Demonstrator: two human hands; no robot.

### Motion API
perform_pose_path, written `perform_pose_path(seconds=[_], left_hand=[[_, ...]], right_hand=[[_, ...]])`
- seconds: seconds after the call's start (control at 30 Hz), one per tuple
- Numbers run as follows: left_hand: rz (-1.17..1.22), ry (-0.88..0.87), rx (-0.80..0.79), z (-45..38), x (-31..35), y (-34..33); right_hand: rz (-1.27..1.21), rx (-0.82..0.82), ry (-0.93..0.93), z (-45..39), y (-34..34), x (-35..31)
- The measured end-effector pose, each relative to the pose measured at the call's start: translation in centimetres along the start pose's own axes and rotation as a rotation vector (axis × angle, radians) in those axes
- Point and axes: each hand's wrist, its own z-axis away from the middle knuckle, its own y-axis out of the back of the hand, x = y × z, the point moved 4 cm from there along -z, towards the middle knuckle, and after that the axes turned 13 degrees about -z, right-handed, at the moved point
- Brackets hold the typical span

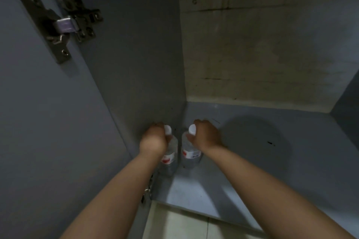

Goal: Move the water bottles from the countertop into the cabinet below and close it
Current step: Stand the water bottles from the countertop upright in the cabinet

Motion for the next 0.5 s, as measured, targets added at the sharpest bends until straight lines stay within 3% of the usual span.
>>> perform_pose_path(seconds=[0.13, 0.23, 0.5], left_hand=[[0.034, 0.112, 0.059, 1.0, -0.1, -0.1], [0.021, 0.073, 0.038, 0.9, -0.2, 0.2], [-0.020, 0.007, 0.019, 1.6, -0.5, 0.6]], right_hand=[[0.019, -0.137, 0.083, 0.2, 1.3, 0.3], [0.020, -0.249, 0.129, 0.4, 1.2, 0.2], [0.020, -0.199, 0.164, 0.9, -0.1, -0.6]])
